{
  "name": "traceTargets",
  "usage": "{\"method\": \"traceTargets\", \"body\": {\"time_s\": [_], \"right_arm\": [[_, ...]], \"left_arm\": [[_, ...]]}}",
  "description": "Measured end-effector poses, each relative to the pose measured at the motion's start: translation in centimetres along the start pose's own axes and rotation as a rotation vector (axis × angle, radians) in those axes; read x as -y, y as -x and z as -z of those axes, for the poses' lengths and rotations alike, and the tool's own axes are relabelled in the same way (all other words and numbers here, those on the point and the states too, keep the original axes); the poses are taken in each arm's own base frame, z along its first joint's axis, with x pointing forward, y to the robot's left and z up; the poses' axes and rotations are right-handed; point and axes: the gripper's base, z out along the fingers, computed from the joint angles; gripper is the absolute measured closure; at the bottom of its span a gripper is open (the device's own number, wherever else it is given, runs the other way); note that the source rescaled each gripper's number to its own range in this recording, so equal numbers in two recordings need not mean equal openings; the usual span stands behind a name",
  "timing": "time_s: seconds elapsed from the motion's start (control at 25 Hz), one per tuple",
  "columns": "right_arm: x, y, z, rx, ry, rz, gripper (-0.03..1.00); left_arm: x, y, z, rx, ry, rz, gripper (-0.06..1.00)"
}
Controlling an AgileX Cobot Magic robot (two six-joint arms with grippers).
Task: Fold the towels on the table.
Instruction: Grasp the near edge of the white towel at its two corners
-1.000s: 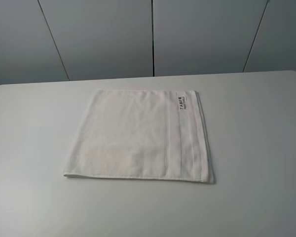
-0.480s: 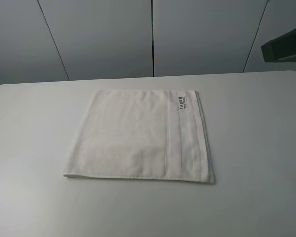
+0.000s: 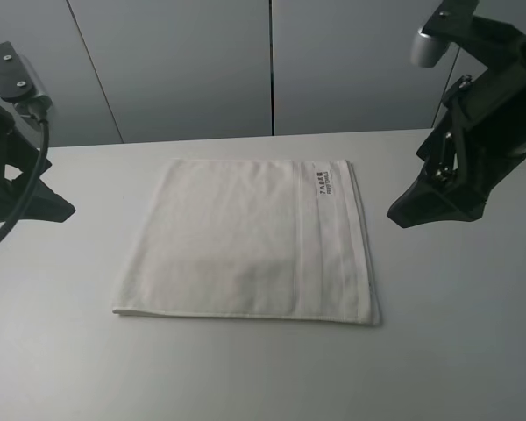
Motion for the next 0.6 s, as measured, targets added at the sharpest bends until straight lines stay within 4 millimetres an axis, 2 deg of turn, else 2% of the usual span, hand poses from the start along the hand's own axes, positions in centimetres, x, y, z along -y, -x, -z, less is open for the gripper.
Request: {"method": "traceTargets", "body": {"time_s": [0.2,0.36,0.6], "right_arm": [[-1.3,1.1,-4.7,-0.146,0.098,0.101,-0.03],[-1.4,1.2,-8.0,-0.223,0.145,0.115,-0.03],[-0.9,0.9,-11.0,-0.285,0.176,0.099,-0.03]], "left_arm": [[1.6,1.0,-4.8,-0.158,-0.1,-0.17,-0.06],[2.5,1.1,-8.3,-0.251,-0.17,-0.232,-0.06],[3.6,0.9,-11.9,-0.332,-0.25,-0.266,-0.06]]}}
